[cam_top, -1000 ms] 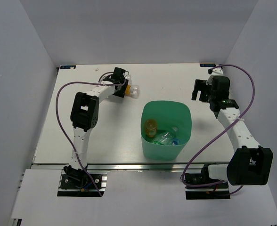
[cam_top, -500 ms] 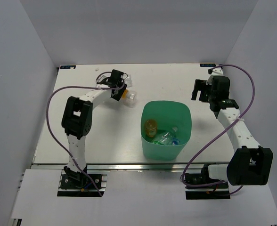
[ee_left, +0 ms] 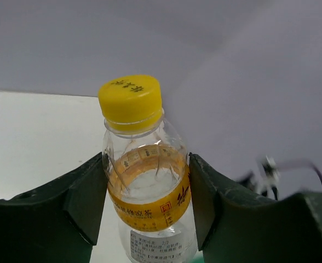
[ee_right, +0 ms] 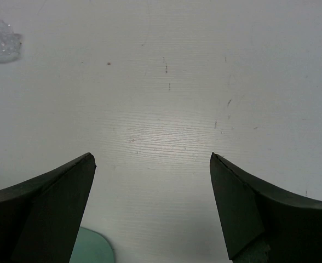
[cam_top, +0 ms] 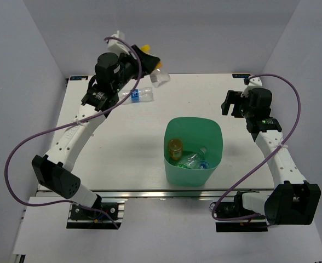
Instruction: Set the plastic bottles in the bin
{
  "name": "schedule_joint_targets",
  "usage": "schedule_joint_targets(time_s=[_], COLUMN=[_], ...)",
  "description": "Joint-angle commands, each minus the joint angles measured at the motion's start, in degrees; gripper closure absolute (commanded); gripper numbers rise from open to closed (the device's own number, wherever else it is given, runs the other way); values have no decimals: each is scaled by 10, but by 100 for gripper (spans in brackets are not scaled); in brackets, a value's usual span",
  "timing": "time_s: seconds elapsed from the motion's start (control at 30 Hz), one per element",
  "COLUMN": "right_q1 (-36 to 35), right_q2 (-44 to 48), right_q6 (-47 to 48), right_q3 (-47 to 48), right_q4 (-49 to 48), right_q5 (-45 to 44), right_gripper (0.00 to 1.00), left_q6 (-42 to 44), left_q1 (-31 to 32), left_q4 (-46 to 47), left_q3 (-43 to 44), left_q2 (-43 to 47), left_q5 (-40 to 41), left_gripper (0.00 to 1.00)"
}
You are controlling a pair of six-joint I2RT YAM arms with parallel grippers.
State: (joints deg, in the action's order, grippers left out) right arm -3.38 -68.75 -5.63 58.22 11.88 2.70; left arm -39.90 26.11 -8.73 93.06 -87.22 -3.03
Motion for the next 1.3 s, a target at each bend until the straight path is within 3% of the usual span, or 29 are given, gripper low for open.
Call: schedule_joint_targets(time_s=[0.0, 0.13, 0.23, 0.27, 0.33, 0.43, 0.57, 0.7, 0.83, 0.87, 0.97, 1.13, 1.27], right_q1=[2, 2, 2, 2, 2, 2, 2, 2, 1, 2, 2, 1, 2], right_q2=[14, 14, 13, 13, 13, 13, 7, 3, -2, -4, -9, -20, -24], right_q6=[-3, -6, -11, -12, -13, -14, -14, -12, -11, -11, -9, -9, -9], right_q3=[-5, -3, -2, -2, -2, -2, 0, 2, 7, 8, 8, 14, 9], right_q4=[-24, -23, -23, -22, -21, -22, -21, -21, -18, -17, -15, -6, -11], right_q5=[17, 26, 37, 43, 46, 47, 44, 37, 27, 25, 11, -23, -41], right_gripper=[11, 11, 11, 11, 11, 11, 11, 11, 11, 11, 11, 11, 11], left_q6=[167, 221, 225, 228, 242, 240, 236, 213, 102, 76, -24, -140, -197], left_q1=[78, 153, 175, 177, 189, 192, 192, 151, 31, -18, -89, -127, -129], left_q4=[-42, -82, -70, -70, -74, -82, -121, -150, -159, -166, -204, -198, -250], left_q3=[23, 2, -34, -38, -45, -43, 5, 52, 86, 93, 124, 135, 229], left_q2=[-5, 11, 41, 44, 57, 64, 47, 11, -45, -78, -157, -261, -351], left_q5=[-275, -262, -233, -239, -240, -206, -62, 16, 10, 15, 22, 59, 151], left_gripper=[75, 77, 64, 56, 3, 2, 2, 2, 2, 2, 2, 2, 2])
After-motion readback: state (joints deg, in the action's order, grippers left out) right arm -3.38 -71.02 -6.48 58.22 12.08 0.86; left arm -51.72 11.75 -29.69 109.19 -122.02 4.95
